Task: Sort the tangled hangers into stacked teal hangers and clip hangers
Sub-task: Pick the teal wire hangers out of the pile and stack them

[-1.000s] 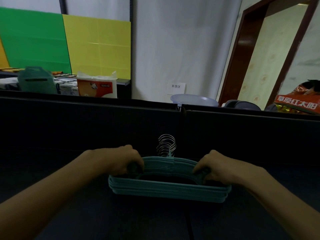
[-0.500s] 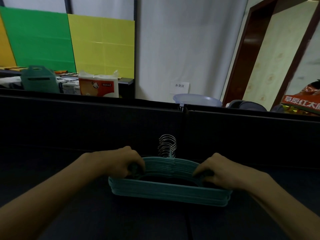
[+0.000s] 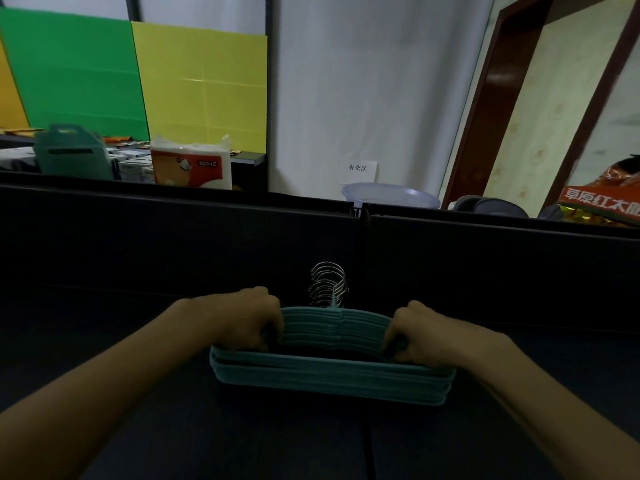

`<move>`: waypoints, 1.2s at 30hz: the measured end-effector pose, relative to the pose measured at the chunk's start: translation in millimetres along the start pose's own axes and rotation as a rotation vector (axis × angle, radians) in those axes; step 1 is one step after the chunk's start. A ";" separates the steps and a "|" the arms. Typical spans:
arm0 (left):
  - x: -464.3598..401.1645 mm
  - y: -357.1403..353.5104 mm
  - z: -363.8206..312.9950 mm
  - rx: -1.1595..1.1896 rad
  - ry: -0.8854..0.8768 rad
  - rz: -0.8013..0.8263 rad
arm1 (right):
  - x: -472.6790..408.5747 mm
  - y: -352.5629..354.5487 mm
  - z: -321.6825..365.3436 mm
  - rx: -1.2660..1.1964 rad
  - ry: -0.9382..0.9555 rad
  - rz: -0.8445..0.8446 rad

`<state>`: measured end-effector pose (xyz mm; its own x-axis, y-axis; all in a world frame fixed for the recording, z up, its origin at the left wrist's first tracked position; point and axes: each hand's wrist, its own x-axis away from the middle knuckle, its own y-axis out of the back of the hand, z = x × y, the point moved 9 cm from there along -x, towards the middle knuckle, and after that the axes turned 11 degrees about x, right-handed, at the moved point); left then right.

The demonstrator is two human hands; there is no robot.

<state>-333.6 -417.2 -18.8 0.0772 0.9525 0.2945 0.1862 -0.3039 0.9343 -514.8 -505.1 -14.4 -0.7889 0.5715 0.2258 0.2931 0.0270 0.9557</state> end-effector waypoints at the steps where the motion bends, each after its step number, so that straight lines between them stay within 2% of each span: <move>1: -1.2 1.1 -0.4 0.009 -0.002 -0.001 | 0.2 0.4 -1.3 0.005 -0.006 0.008; 18: -5.7 -1.8 3.5 -0.071 0.043 0.049 | 14.9 7.9 3.2 0.080 0.006 0.021; 23: -8.3 -0.5 9.5 -0.054 0.037 0.065 | 14.4 7.4 0.7 0.025 -0.002 -0.027; 36: 11.1 1.8 1.1 0.077 -0.027 -0.044 | 4.4 1.5 -1.2 -0.071 0.006 -0.065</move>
<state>-331.4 -407.1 -14.0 0.0932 0.9646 0.2468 0.2652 -0.2629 0.9277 -518.4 -503.5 -11.7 -0.8084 0.5652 0.1642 0.2024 0.0050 0.9793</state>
